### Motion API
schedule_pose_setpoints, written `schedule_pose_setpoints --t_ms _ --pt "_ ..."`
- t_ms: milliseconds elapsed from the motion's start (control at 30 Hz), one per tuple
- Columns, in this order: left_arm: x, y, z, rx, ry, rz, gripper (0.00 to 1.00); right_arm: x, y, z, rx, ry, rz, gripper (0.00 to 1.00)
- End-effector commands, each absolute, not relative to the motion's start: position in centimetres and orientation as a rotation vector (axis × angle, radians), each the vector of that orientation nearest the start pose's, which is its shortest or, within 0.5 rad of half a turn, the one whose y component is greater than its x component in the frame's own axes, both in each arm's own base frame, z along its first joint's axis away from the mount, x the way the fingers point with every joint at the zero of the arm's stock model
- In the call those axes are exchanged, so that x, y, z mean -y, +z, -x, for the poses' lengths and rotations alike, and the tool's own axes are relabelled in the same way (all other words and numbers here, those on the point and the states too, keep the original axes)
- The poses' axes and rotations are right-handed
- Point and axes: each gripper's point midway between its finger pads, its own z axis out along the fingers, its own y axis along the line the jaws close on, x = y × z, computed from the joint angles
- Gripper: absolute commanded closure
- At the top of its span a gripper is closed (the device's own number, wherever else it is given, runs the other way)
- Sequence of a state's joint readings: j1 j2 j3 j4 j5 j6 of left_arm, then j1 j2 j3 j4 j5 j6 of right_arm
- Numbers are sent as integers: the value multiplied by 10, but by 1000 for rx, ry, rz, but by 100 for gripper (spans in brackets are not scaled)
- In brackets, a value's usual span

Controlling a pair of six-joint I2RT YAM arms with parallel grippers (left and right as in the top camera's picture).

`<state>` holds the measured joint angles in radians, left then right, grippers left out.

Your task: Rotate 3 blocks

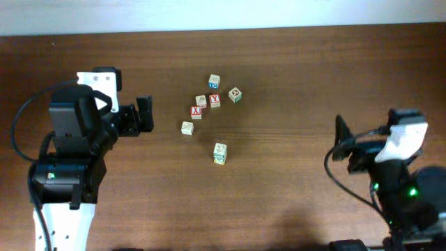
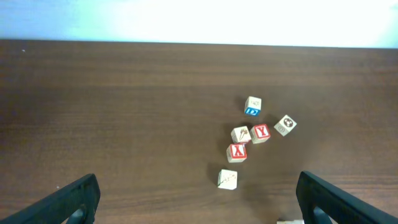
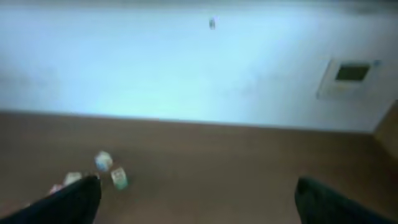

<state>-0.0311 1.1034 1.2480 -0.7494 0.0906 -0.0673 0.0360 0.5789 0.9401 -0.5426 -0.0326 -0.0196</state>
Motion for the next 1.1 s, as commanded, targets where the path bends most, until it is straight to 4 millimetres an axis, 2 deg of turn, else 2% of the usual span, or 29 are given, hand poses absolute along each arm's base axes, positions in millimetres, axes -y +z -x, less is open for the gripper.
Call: schedule_pose_setpoints --t_ms 0,33,100,167,267,733,800,833,900,1033,1067 --pt "23 309 -336 -2162 -133 -21 1 -17 294 -243 -1655 48 116 1" --pt "23 309 -336 -2162 -134 -21 1 -18 280 -242 -1630 54 122 1" --pt "23 309 -336 -2162 -133 -21 1 -18 217 -242 -1567 65 110 1" --pt "23 309 -336 -2162 -134 -21 1 -18 188 -243 -1584 70 107 1" --pt "23 309 -336 -2162 -133 -21 1 -18 159 -245 -1634 72 105 1" --pt "23 308 -335 -2166 -133 -21 1 -18 159 -245 -1632 71 105 1" --pt "23 305 -325 -2155 -131 -21 1 -18 159 -245 -1632 72 105 1" --pt "16 295 -314 -2145 -92 0 1 -18 159 -245 -1632 72 105 1" --pt "14 279 -309 -2063 -65 -30 1 -18 159 -245 -1632 72 105 2" --pt "16 255 -279 -1588 28 -147 1 -18 159 -245 -1632 72 105 1" --pt "13 246 -273 -1555 36 -139 1 -18 159 -245 -1632 72 105 1"
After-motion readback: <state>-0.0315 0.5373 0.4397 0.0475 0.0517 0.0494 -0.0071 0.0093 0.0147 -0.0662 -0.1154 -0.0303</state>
